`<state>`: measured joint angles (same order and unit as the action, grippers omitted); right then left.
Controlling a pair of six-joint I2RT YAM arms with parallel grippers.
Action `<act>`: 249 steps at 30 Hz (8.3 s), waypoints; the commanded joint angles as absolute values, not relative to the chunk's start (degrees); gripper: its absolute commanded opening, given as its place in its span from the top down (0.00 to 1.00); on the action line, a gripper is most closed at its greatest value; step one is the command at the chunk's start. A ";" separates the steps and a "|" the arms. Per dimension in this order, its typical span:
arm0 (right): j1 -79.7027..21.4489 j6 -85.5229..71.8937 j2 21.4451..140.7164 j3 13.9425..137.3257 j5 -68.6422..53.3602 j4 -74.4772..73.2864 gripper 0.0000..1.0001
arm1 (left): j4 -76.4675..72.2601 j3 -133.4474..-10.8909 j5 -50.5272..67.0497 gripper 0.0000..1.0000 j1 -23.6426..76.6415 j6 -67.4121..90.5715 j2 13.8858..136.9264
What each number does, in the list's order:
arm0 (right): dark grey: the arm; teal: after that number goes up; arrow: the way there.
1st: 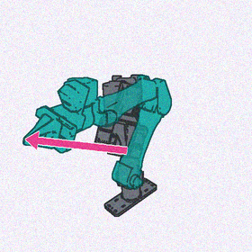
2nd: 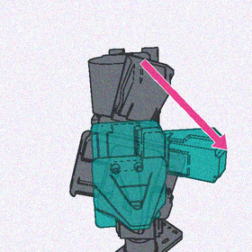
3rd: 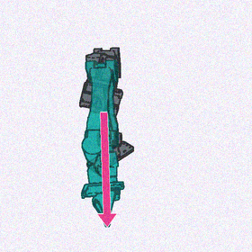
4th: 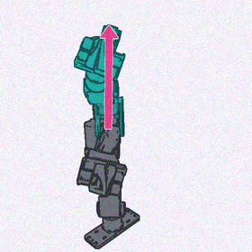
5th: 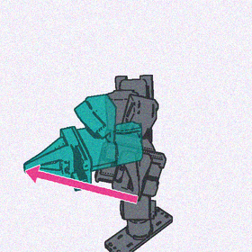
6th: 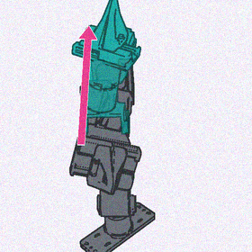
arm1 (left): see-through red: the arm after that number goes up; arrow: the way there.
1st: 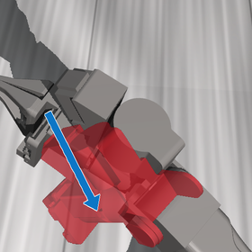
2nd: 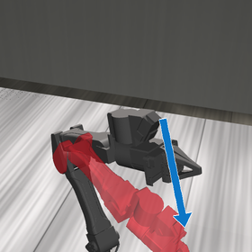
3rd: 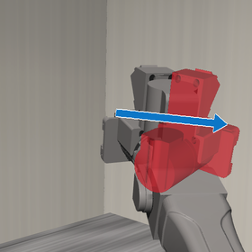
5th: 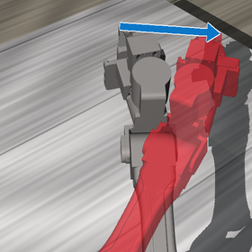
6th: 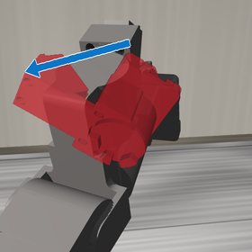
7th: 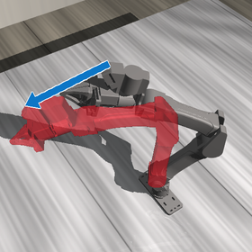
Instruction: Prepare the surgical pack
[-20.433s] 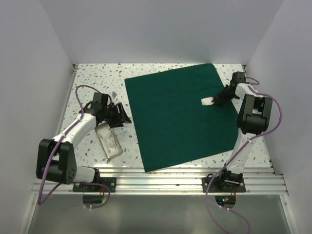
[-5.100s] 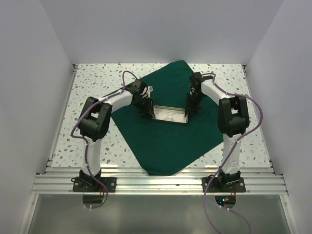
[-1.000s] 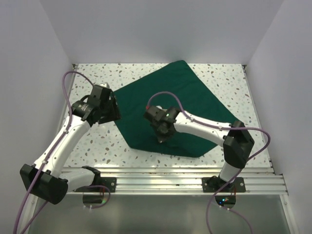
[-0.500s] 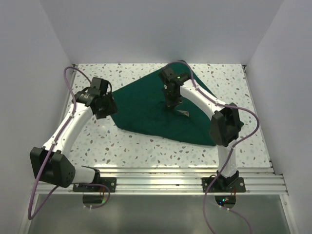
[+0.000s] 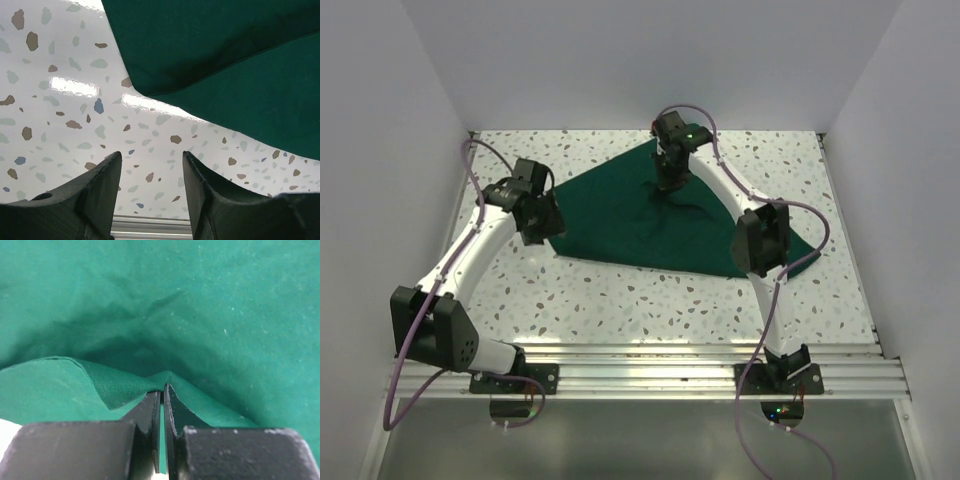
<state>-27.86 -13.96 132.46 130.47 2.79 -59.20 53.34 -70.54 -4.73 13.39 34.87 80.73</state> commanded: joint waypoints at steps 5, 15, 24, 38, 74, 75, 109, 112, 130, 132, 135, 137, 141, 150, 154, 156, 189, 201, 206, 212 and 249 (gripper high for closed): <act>-24.96 -13.18 136.05 134.47 -1.50 -58.09 1.00 | 51.15 -70.84 -4.13 0.44 13.01 34.72 82.44; -22.59 -13.63 137.01 134.63 0.09 -56.25 1.00 | 49.13 -70.84 -2.29 0.44 12.83 33.57 83.14; -22.59 -15.03 142.11 137.72 -2.29 -53.61 1.00 | 48.96 -71.02 -1.93 0.44 12.74 33.57 83.58; -22.06 -18.72 134.14 134.06 1.41 -55.74 0.33 | 47.37 -70.93 -1.76 0.43 12.66 33.93 85.16; -20.48 -7.30 144.84 138.51 -4.39 -47.20 0.33 | 43.16 -72.86 4.75 0.61 12.74 34.01 92.90; -20.30 -7.03 145.71 138.95 -4.57 -46.85 0.33 | 42.98 -72.51 5.09 0.61 12.66 34.10 92.73; -18.90 -7.03 150.47 142.56 1.41 -37.62 1.00 | 40.61 -71.54 5.01 0.60 12.66 35.95 92.98; -18.98 -8.08 152.13 143.43 0.09 -36.65 0.98 | 40.52 -72.59 5.27 0.60 12.57 36.30 94.12; -15.65 -21.52 139.59 141.35 0.09 -42.53 0.04 | 42.19 -83.49 0.18 0.36 6.34 31.82 101.51; -14.51 -24.24 134.92 137.66 -2.19 -43.94 0.02 | 41.75 -84.37 0.18 0.32 3.62 30.15 103.35; -14.33 -24.44 132.11 136.15 -2.98 -50.52 0.01 | 40.44 -85.69 1.31 0.26 0.54 28.74 106.77; -14.24 -24.17 130.44 133.35 -4.91 -53.08 0.01 | 39.47 -86.83 2.20 0.24 0.09 27.43 108.36; -14.24 -23.56 122.11 121.16 -7.55 -52.91 0.01 | 37.00 -90.52 1.94 0.21 -1.49 25.05 114.23; -11.34 -21.62 108.64 101.26 -8.61 -51.59 0.03 | 35.51 -97.38 0.35 0.23 -5.97 21.19 120.85; -10.11 -21.80 104.51 96.77 -11.07 -50.71 0.03 | 32.44 -97.56 5.15 0.24 -7.91 17.51 122.69; -10.02 -21.27 102.49 94.67 -10.99 -50.63 0.03 | 28.92 -96.95 9.39 0.25 -8.26 16.27 123.66; -6.68 -19.78 101.16 89.12 -8.44 -52.73 0.02 | 30.05 -87.54 13.99 1.00 -7.82 18.10 120.77; 3.86 -23.03 105.55 90.70 1.84 -53.97 0.05 | 34.54 -81.13 8.79 1.00 -7.73 21.71 109.69; 4.83 -18.91 105.13 89.66 -1.73 -53.62 0.15 | 33.84 -81.47 15.19 1.00 -7.73 22.93 107.41; 4.75 -22.58 101.51 80.08 -16.09 -45.97 0.39 | 31.29 -82.00 23.73 1.00 -3.88 28.21 104.68; 3.25 -24.26 113.29 72.95 -15.56 -41.31 1.00 | 19.26 -106.52 27.51 1.00 33.39 57.57 122.34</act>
<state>3.38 -24.64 111.87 73.89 -16.64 -41.69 23.11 -102.89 25.34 32.73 55.90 121.60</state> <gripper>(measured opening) 0.010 0.030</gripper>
